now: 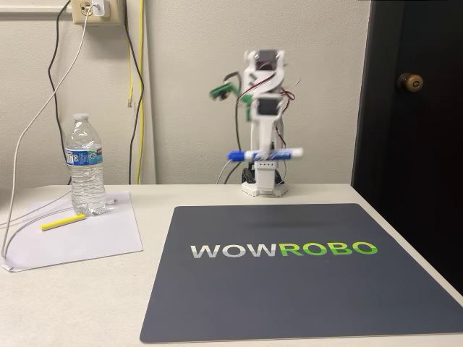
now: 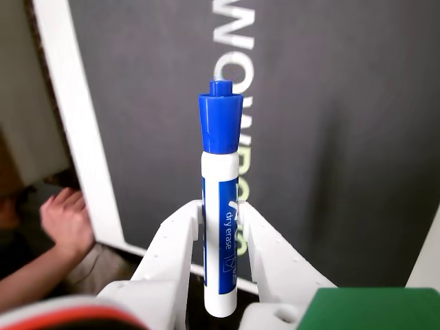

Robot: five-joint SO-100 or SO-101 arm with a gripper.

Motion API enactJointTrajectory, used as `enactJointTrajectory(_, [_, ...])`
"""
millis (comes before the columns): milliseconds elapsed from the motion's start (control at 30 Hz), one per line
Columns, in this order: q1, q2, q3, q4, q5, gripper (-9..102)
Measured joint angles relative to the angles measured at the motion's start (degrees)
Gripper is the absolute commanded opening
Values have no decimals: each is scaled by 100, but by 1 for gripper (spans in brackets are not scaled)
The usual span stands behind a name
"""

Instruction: Pick up the blue marker.

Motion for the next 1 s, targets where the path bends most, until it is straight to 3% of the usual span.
enactJointTrajectory(567, [-1195, 2312, 1468, -70, 1134, 2])
enactJointTrajectory(1000, [-1310, 4843, 4087, -1072, 1002, 2])
